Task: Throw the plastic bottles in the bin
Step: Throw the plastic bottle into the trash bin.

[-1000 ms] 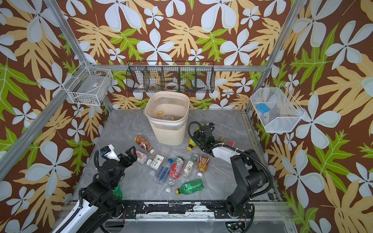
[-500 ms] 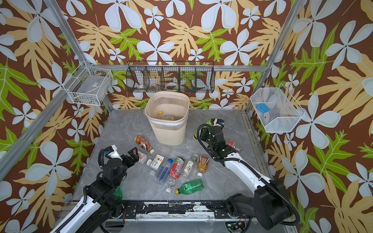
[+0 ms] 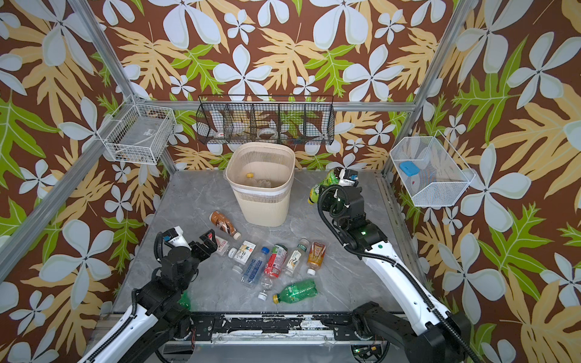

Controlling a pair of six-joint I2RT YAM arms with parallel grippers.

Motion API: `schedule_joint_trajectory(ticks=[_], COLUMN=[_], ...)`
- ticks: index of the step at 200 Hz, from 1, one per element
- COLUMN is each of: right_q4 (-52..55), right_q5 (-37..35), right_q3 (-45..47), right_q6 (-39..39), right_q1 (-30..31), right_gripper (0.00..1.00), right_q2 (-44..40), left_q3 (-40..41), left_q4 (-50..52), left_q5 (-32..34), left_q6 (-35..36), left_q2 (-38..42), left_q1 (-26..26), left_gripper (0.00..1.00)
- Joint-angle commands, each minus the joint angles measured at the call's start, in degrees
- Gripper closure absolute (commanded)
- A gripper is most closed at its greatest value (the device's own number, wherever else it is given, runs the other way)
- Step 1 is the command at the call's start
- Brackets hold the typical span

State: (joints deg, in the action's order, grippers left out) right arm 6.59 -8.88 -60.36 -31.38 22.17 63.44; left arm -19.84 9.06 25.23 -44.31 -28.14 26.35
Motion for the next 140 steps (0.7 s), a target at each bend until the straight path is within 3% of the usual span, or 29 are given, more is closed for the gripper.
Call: schedule_joint_trajectory(ticks=[1, 40, 82, 140], right_q4=[2.7, 4.2, 7.0, 5.9], right_q5=[1.1, 3.6, 4.1, 7.1], right_q3=[-4.7, -16.4, -30.2, -38.1], right_q6=[4.8, 7.8, 12.1, 11.3], right_q1=[0.1, 1.1, 8.7, 14.5], right_gripper=[0.50, 0.50, 0.50, 0.50], right_q2=[0.0, 2.8, 11.9, 24.6], left_q3=[0.1, 0.1, 0.1, 0.3], left_q4=[-1.5, -1.0, 1.1, 4.7], left_q5=[0.6, 1.8, 3.6, 5.4], left_q6=[-0.3, -1.0, -2.5, -3.7], left_q2=[0.1, 0.2, 1.1, 4.1], left_q1=[-0.1, -0.1, -0.2, -0.2], left_gripper=[0.00, 0.00, 0.00, 0.00])
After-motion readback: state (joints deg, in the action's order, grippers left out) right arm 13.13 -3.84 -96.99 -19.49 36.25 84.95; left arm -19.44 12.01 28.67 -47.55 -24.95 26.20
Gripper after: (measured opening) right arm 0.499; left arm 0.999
